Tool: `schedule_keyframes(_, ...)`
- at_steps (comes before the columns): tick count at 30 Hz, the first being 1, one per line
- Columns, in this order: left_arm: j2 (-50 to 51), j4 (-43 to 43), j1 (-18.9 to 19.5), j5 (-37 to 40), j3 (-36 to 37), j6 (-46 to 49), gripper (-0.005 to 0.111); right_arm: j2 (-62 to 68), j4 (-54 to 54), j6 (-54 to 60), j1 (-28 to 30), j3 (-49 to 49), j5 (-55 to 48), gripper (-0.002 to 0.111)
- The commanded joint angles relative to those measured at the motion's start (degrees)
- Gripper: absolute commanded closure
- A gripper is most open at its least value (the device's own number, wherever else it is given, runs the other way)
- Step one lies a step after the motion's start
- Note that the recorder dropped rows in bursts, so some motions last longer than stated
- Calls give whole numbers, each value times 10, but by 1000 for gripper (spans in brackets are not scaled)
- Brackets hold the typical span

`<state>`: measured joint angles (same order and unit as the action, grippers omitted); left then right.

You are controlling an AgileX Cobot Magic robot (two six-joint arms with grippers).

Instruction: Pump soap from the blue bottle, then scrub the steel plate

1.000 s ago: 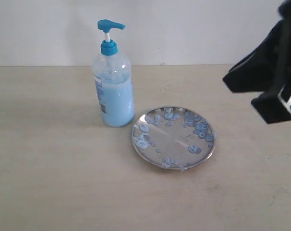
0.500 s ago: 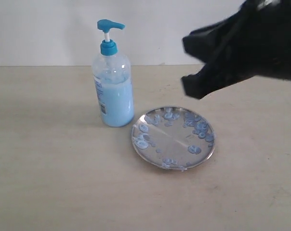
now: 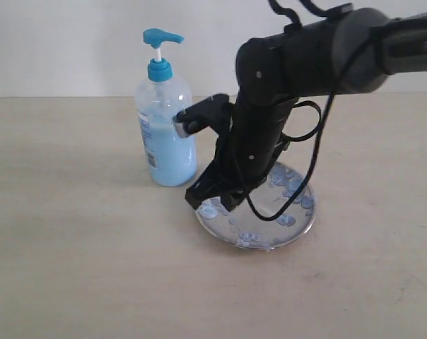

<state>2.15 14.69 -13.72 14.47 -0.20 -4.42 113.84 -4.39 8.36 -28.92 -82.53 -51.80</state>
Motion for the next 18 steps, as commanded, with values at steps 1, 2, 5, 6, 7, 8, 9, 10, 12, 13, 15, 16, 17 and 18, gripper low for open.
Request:
schedule_keyframes(1, 0, 84, -1, -12, 2, -3, 102, 23, 66, 7, 4, -56, -173, 109)
schedule_keyframes(2, 0, 107, -1, -10, 2, -3, 102, 21, 110, -7, 4, -56, -170, 109)
schedule_keyframes(5, 0, 127, -1, -11, 2, -3, 102, 21, 250, -118, 11, -56, -96, 109)
schedule_keyframes(6, 0, 127, -1, -13, 2, -3, 102, 22, 262, -165, 16, -56, -49, 109)
schedule_keyframes(7, 0, 127, -1, -13, 2, -3, 102, 23, 243, -188, 20, -56, -11, 109)
schedule_keyframes(8, 0, 126, -1, -13, 2, -3, 102, 24, 197, -190, 20, -56, 25, 109)
schedule_keyframes(9, 0, 125, -1, -12, 2, -3, 102, 26, 134, -161, 20, -56, 30, 109)
schedule_keyframes(10, 0, 125, -1, -12, 2, -3, 102, 26, 80, -90, 20, -56, 9, 109)
schedule_keyframes(12, 0, 125, -1, -12, 2, -3, 102, 27, -11, 49, 18, -54, -109, 109)
schedule_keyframes(13, 0, 125, -1, -12, 2, -3, 102, 27, -10, 53, 20, -51, -171, 109)
schedule_keyframes(15, 0, 125, -1, -12, 2, -3, 102, 27, 60, 40, 27, -48, -182, 109)
schedule_keyframes(16, 0, 125, -1, -12, 2, -3, 102, 27, 117, 19, 32, -48, -182, 109)
schedule_keyframes(17, 0, 125, -1, -12, 2, -3, 102, 27, 180, -8, 39, -49, -182, 109)
schedule_keyframes(18, 0, 125, -1, -12, 2, -3, 102, 27, 234, -59, 46, -53, -162, 109)
